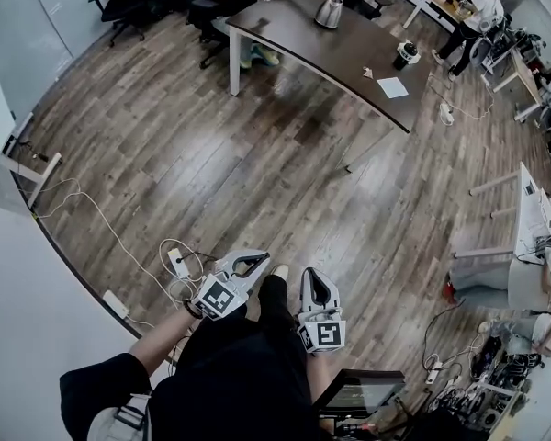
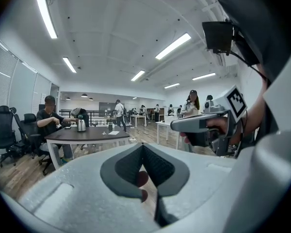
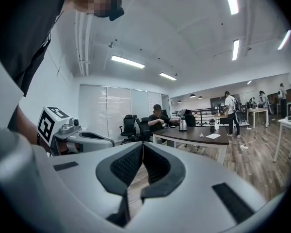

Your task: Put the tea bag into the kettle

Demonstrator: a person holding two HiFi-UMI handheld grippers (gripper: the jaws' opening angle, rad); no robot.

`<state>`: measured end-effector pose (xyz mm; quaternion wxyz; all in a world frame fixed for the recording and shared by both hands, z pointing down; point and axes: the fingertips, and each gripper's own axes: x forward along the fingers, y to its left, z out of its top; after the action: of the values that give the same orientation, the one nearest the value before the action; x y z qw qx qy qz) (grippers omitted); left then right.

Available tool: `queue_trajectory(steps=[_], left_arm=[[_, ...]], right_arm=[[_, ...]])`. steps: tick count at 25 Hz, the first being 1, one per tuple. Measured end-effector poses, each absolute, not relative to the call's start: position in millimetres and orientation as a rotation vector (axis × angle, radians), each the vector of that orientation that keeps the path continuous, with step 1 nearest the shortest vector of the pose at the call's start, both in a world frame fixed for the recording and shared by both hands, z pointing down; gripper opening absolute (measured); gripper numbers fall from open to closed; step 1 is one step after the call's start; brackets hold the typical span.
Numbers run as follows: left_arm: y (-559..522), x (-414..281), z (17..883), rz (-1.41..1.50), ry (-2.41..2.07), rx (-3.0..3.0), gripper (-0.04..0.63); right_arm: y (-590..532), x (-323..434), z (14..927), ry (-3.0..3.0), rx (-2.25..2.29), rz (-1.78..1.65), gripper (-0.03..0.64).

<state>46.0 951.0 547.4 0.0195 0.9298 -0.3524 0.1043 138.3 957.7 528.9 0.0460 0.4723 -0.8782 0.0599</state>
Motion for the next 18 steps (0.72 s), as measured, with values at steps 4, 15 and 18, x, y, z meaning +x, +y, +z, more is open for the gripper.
queue_trajectory(steps=[4,15,18], left_arm=[[924,70,548,0.363,-1.097,2.870,-0.008],[847,144,531,0.484,-1.173,2.868,-0.008],[832,152,534,0.494,-1.225,2.851,-0.008]], right_arm=[[922,165,533,-2.697,1.479,0.196,0.009],[826,248,538,-2.785,1.459,0.242,0.009],[805,266,545,-2.786,1.458,0.224,0.009]])
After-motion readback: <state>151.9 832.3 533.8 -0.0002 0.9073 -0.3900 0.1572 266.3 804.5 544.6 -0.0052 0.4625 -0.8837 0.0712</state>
